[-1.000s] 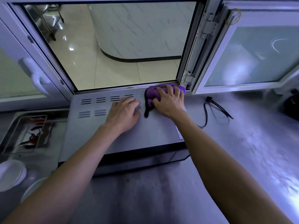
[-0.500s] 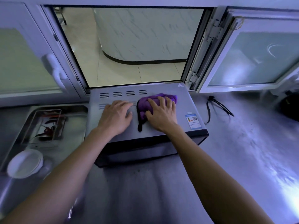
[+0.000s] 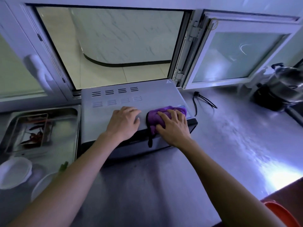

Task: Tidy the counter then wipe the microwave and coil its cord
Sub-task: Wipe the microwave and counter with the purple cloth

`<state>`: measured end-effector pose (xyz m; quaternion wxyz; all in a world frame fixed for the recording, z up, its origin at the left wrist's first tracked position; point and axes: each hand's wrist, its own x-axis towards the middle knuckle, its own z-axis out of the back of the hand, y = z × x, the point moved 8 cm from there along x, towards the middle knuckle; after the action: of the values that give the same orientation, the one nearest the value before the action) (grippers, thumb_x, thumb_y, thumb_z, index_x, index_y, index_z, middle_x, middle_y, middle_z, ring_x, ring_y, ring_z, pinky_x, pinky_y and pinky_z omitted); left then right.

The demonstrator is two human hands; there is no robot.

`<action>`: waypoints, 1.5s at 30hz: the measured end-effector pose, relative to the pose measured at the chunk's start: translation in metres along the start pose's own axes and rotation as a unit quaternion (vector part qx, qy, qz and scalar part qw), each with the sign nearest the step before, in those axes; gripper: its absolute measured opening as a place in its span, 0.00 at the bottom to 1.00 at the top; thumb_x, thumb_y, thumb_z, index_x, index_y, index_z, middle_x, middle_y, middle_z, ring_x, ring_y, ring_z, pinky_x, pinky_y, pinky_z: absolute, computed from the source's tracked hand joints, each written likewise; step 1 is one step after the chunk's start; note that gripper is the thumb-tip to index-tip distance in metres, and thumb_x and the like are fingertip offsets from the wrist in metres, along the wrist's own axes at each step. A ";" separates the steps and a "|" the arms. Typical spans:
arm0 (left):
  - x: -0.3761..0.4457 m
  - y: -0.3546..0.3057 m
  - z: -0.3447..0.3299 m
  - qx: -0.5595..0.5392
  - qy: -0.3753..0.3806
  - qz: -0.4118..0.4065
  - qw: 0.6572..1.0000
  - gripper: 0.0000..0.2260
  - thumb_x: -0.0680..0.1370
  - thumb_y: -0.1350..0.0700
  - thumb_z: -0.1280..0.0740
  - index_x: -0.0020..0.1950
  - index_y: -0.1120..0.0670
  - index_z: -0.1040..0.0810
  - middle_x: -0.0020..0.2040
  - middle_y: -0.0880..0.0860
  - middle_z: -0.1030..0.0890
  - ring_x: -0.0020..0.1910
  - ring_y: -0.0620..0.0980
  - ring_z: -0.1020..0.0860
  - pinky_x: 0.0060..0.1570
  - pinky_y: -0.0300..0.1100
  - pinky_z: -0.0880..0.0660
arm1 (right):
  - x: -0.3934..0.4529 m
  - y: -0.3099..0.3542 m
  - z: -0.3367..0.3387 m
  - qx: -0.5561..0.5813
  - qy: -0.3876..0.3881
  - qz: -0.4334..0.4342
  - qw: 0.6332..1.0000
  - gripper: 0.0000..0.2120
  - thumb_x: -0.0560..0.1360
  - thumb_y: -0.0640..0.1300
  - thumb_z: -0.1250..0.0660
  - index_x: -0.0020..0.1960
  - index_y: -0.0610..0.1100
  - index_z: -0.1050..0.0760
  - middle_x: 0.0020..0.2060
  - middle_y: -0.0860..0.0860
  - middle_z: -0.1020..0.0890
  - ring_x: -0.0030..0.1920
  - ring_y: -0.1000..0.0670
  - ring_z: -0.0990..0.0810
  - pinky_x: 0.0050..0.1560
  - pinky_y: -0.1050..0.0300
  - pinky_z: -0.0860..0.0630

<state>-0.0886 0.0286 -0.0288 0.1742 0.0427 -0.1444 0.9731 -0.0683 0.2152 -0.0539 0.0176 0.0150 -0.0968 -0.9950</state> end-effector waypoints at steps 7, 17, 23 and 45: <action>0.015 -0.002 -0.008 0.011 0.001 -0.003 1.000 0.18 0.81 0.51 0.38 0.71 0.52 0.26 0.68 0.50 0.24 0.69 0.52 0.29 0.64 0.53 0.30 | 0.013 -0.004 0.000 0.013 -0.007 -0.027 1.000 0.32 0.73 0.66 0.47 0.76 0.60 0.40 0.75 0.46 0.40 0.75 0.39 0.47 0.76 0.39 0.52; 0.068 0.004 -0.012 0.024 0.009 0.030 0.999 0.18 0.82 0.50 0.41 0.71 0.50 0.26 0.72 0.49 0.27 0.71 0.51 0.33 0.67 0.52 0.34 | 0.086 -0.023 0.005 0.001 -0.004 -0.017 1.000 0.31 0.73 0.66 0.48 0.75 0.58 0.40 0.76 0.44 0.40 0.75 0.37 0.48 0.76 0.37 0.53; 0.091 0.015 -0.015 0.036 0.014 0.039 0.998 0.19 0.81 0.51 0.40 0.71 0.52 0.27 0.70 0.50 0.26 0.70 0.53 0.31 0.64 0.53 0.32 | 0.149 -0.021 0.006 -0.008 0.015 -0.011 1.000 0.34 0.72 0.68 0.48 0.76 0.58 0.42 0.77 0.44 0.42 0.75 0.36 0.48 0.75 0.35 0.53; -0.050 0.138 0.048 0.078 -0.040 0.146 0.985 0.15 0.80 0.54 0.41 0.62 0.55 0.21 0.64 0.54 0.22 0.63 0.57 0.25 0.58 0.53 0.28 | 0.125 0.171 -0.041 0.012 0.051 0.123 0.991 0.34 0.73 0.67 0.50 0.77 0.58 0.44 0.78 0.43 0.45 0.77 0.34 0.53 0.75 0.32 0.59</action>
<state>-0.0890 -0.1260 -0.0267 0.0206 0.0732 -0.0792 0.9940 -0.1862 0.0351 -0.0643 0.1443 0.0540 -0.1085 -0.9821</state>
